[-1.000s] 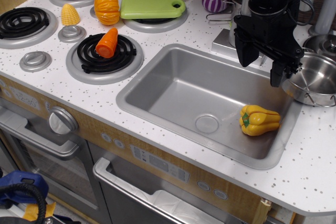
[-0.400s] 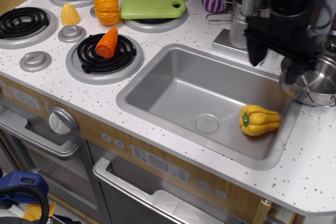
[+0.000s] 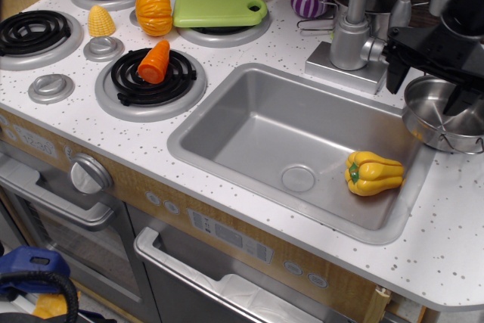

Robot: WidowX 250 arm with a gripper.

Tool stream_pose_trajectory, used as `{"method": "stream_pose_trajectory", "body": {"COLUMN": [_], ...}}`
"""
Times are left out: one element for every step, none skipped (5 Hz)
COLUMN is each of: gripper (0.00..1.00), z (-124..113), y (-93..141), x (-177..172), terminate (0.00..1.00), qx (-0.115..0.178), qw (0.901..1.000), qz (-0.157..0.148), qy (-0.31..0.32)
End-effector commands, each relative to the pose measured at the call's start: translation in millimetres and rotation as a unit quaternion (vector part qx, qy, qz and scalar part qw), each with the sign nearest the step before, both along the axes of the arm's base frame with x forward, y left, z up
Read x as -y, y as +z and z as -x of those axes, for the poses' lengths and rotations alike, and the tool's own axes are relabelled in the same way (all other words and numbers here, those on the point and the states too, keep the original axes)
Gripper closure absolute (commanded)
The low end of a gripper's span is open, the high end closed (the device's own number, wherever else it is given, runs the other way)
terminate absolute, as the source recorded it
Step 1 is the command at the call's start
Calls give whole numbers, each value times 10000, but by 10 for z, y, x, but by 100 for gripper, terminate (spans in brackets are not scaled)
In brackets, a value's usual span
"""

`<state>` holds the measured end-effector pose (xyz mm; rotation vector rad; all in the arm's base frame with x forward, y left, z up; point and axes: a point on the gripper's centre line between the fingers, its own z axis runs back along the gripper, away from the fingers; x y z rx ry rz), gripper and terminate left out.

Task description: Put pan in sink

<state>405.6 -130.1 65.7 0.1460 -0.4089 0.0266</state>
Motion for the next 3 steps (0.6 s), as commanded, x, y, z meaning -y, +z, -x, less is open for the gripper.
{"method": "stream_pose_trajectory", "body": {"gripper": [0, 0, 0], "z": [-179, -205, -210], "y": [111, -4, -54], "x": [-21, -155, -211], "terminate": [0, 0, 0], "qx": [446, 448, 461], "qw": [9989, 9989, 9987], "qz": [46, 113, 193], "qy": [150, 15, -26]}}
